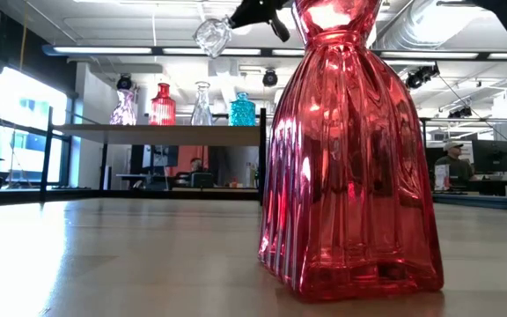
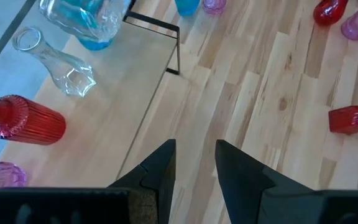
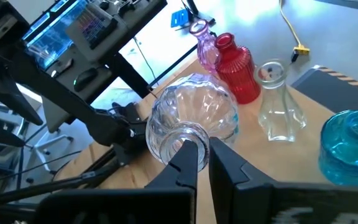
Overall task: Sort vases onto shelf
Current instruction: Put the bottom transparent vase on the shelf aligned with the other transparent vase
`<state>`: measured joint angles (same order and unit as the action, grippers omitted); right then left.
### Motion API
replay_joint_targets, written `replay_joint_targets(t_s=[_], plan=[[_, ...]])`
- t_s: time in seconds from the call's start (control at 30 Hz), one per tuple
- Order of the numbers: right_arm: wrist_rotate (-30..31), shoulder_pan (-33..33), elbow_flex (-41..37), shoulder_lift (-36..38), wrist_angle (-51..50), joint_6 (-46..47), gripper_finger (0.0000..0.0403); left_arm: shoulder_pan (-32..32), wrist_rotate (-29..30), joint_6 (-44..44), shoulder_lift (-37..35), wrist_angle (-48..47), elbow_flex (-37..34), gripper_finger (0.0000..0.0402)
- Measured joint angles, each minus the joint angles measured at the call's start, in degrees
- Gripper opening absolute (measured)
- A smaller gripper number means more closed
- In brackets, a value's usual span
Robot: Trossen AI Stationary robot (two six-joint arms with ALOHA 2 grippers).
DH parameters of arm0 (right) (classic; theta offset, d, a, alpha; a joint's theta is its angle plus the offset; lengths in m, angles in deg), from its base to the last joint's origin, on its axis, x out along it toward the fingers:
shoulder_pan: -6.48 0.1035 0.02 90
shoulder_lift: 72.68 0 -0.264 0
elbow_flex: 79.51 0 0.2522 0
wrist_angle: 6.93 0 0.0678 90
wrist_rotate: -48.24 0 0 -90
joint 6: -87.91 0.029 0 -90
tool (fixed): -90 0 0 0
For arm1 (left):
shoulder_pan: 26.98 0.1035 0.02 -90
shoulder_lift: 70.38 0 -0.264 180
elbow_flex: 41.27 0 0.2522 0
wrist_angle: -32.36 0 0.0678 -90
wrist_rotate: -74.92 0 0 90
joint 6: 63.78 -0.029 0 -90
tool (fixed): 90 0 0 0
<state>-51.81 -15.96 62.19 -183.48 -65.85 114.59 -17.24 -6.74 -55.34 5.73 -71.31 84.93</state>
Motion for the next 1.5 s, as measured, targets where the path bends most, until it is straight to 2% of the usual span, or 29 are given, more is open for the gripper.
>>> replay_joint_targets(t_s=[0.37,0.8,1.5], plan=[[0.1,-0.5,-0.1,-0.3,0.3,-2.7,0.0000,0.0,0.0,0.4,1.4,0.2,0.0,0.0104],[0.5,0.1,-0.2,-4.3,0.8,-2.1,0.0000,0.0,0.0,0.5,1.9,0.1,0.0,0.0104],[0.5,0.1,-0.2,-9.0,-5.0,-1.2,0.0000,0.0,0.0,0.5,1.9,0.1,0.0,0.0104]])
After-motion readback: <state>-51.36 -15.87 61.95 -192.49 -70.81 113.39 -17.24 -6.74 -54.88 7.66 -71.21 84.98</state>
